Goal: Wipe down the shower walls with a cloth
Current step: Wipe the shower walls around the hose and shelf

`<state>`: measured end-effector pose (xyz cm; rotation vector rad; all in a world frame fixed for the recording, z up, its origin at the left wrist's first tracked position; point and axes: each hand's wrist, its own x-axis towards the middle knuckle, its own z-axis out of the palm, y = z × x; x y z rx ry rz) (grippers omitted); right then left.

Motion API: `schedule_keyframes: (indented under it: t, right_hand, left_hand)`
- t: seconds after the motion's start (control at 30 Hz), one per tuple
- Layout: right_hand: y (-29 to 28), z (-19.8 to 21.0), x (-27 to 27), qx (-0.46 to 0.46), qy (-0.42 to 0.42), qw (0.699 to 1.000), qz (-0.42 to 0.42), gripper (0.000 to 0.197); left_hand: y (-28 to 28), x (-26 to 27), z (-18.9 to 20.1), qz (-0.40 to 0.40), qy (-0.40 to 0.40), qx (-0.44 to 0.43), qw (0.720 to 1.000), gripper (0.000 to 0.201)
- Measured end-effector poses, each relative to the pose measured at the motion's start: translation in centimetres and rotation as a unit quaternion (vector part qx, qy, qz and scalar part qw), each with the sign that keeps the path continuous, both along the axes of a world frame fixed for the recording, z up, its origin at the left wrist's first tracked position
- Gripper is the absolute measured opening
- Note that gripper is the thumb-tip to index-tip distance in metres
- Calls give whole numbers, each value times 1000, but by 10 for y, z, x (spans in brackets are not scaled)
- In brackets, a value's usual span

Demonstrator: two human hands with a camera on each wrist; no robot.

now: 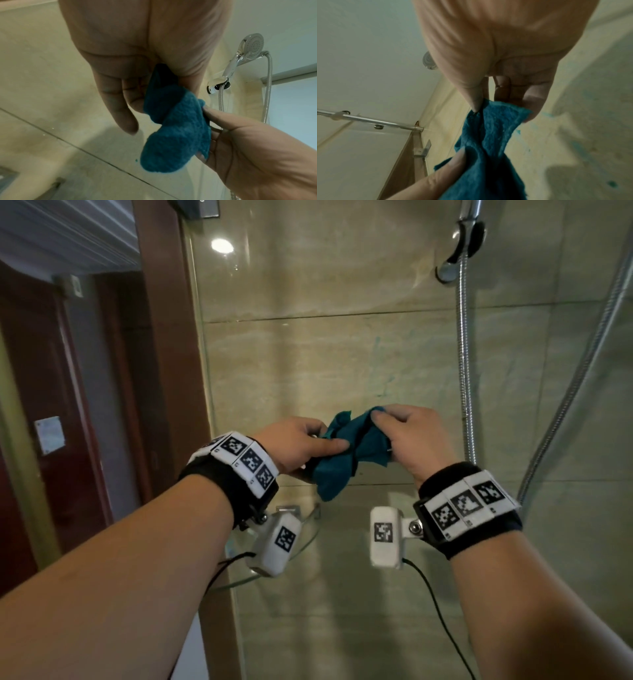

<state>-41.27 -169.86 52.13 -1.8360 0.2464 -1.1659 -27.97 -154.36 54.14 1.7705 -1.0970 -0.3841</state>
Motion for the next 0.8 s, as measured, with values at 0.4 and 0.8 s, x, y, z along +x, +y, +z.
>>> schedule_keyframes:
  t: [0.4,0.8]
  right_hand:
    - [-19,-34,-28,128,-26,991,-33,20]
    - [-22,-79,-33,295,-56,951,71,29]
  left_hand:
    - [-16,-11,-18,118,209,-127,963,30]
    - [-26,-31,-11,104,298,-243,917,23]
